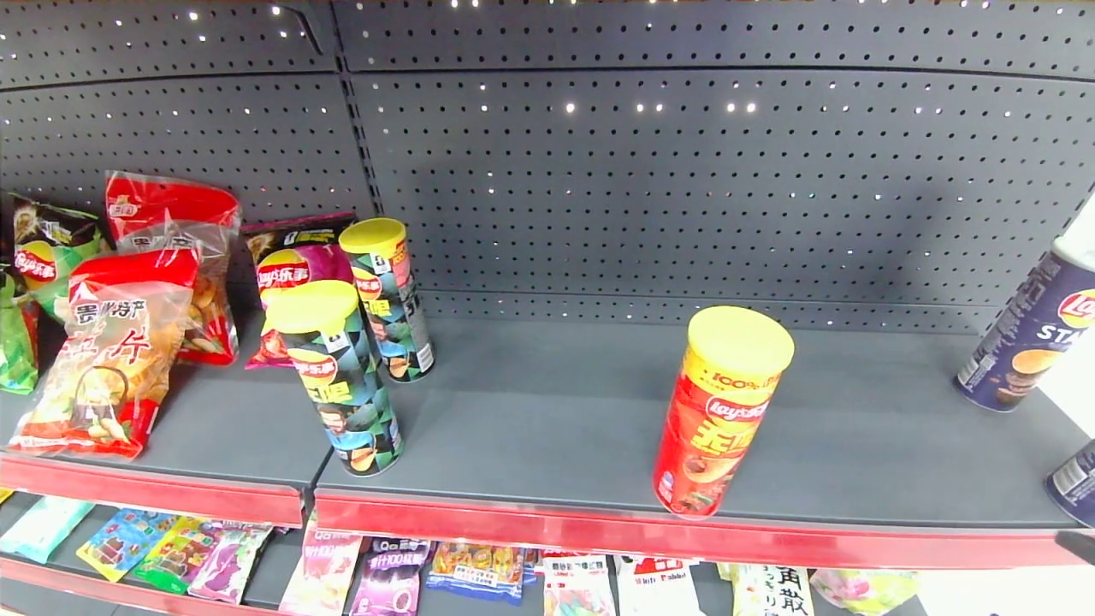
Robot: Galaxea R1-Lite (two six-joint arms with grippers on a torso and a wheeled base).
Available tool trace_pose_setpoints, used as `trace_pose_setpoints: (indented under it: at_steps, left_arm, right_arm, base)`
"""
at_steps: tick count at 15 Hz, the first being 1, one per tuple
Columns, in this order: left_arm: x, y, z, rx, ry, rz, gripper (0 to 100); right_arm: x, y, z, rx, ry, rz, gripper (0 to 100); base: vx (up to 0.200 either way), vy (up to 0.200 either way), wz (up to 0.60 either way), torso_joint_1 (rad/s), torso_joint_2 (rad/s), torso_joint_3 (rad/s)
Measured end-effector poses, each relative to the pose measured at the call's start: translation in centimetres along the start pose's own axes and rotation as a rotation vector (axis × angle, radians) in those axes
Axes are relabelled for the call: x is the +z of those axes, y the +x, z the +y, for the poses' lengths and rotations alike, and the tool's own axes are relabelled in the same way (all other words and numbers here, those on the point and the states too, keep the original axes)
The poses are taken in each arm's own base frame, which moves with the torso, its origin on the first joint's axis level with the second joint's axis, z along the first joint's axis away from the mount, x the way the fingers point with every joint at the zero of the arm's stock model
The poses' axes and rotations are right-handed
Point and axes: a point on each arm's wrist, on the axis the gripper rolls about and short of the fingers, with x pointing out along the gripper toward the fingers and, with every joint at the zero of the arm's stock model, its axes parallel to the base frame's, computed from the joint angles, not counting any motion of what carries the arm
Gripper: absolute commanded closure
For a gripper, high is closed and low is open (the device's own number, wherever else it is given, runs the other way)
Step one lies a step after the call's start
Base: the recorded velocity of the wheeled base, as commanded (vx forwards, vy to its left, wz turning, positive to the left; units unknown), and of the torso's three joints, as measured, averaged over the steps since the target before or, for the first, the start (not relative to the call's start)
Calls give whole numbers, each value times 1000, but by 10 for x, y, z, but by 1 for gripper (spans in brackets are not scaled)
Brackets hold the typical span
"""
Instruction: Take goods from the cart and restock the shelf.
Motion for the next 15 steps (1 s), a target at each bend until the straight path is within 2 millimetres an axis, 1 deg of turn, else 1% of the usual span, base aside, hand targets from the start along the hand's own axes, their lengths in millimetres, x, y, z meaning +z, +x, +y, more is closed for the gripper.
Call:
trace_pose_setpoints:
  at_steps: [2, 3, 4, 5, 7, 9, 10, 12, 14, 15]
  left_arm:
    - [5, 7, 2, 4, -1, 0, 100]
    - [6, 9, 3, 6, -4, 7, 100]
    - [6, 11, 3, 5, -7, 18, 100]
    - [6, 12, 4, 5, -9, 24, 100]
    - [4, 14, 4, 4, -15, 38, 100]
    - [4, 15, 4, 4, -19, 45, 100]
    - [4, 16, 4, 3, -20, 47, 100]
    - [4, 16, 4, 3, -20, 47, 100]
    - [4, 16, 4, 3, -19, 46, 100]
    - [3, 16, 4, 3, -19, 45, 100]
  right_arm:
    - [-9, -28, 7, -115, 25, -29, 0]
    - [-16, -38, 11, -168, 29, -55, 0]
    - [-25, -45, 14, -223, 33, -77, 0]
    - [-33, -48, 15, -273, 37, -86, 0]
    - [-51, -47, 17, -340, 35, -104, 0]
    - [-62, -42, 15, -414, 33, -160, 0]
    - [-66, -40, 15, -421, 53, -171, 0]
    - [-69, -39, 14, -454, 72, -183, 0]
    - [-69, -40, 11, -588, 85, -215, 0]
    - [-71, -39, 10, -600, 77, -217, 0]
  base:
    - [0, 0, 0, 0, 0, 0]
    - [0, 0, 0, 0, 0, 0]
    - [0, 0, 0, 0, 0, 0]
    - [0, 0, 0, 0, 0, 0]
    - [0, 0, 0, 0, 0, 0]
    - [0, 0, 0, 0, 0, 0]
    - [0, 0, 0, 0, 0, 0]
    - [0, 0, 0, 0, 0, 0]
    - [0, 0, 0, 0, 0, 0]
    - [0, 0, 0, 0, 0, 0]
